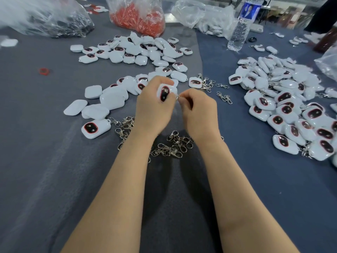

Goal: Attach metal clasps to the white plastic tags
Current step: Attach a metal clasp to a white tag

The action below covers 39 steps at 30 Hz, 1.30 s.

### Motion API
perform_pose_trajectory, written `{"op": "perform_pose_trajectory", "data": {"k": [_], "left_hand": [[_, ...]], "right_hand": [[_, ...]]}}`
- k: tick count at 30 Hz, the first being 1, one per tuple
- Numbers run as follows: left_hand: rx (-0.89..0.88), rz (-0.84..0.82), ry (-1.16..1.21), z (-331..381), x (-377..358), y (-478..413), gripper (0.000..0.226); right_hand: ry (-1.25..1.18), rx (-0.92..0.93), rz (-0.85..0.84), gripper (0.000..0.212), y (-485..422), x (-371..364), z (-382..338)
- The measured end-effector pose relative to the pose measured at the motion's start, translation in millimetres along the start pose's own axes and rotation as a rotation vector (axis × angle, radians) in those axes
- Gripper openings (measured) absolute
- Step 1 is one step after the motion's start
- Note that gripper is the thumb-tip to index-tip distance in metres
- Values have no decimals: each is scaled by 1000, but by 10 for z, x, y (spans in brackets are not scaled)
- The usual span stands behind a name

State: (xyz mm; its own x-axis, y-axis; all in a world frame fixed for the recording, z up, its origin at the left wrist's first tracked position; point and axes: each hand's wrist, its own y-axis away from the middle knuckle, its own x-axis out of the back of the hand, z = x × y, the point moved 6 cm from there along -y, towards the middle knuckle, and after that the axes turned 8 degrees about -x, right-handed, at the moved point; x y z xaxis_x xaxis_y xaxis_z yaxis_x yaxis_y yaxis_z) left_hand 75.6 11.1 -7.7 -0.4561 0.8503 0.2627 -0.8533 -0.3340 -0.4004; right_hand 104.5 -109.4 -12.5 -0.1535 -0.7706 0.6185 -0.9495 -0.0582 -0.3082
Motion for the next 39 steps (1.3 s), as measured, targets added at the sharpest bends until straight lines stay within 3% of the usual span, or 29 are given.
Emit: {"op": "perform_pose_trajectory", "data": {"k": [2, 5, 7, 10, 12, 15, 19, 21, 23, 28, 30, 32, 35, 39], "left_hand": [[-240, -68, -250, 122, -42, 36, 22], [-244, -56, -219, 85, -71, 22, 21], [-27, 22, 1, -36, -49, -11, 20], [415, 107, 536, -250, -109, 40, 13], [606, 106, 846, -289, -171, 85, 8], [760, 26, 1162, -273, -256, 124, 11], [846, -61, 1326, -241, -322, 162, 18], [853, -46, 1311, -241, -323, 164, 16], [757, 14, 1100, -275, -267, 128, 9], [80, 53, 150, -46, -8, -5, 19], [-145, -5, -105, 89, -24, 19, 21], [-254, -62, -241, 136, -80, 48, 22], [-155, -7, -118, 58, -63, 5, 18], [452, 117, 669, -235, -129, 48, 6]], "right_hand": [[45, -8, -41, 15, -8, -30, 32], [-7, -23, -49, 11, 4, -37, 41], [-122, -56, -61, 8, 14, -43, 40], [-312, -102, -58, 9, 7, -15, 34], [-366, -108, -49, 10, -5, 0, 21], [-394, -114, -31, 5, -6, -4, 26], [-365, -77, 63, 8, 14, 36, 19], [-306, -39, 107, 9, 27, 58, -1], [-215, 6, 118, 9, 37, 60, -31], [-35, 38, 62, 13, 16, 16, -35], [41, 21, 29, 14, 10, -16, -10], [95, -5, 0, 15, 9, -44, 30], [-4, -16, 1, 9, 27, -46, 35], [-283, -90, 8, 8, 19, -27, 30]]}}
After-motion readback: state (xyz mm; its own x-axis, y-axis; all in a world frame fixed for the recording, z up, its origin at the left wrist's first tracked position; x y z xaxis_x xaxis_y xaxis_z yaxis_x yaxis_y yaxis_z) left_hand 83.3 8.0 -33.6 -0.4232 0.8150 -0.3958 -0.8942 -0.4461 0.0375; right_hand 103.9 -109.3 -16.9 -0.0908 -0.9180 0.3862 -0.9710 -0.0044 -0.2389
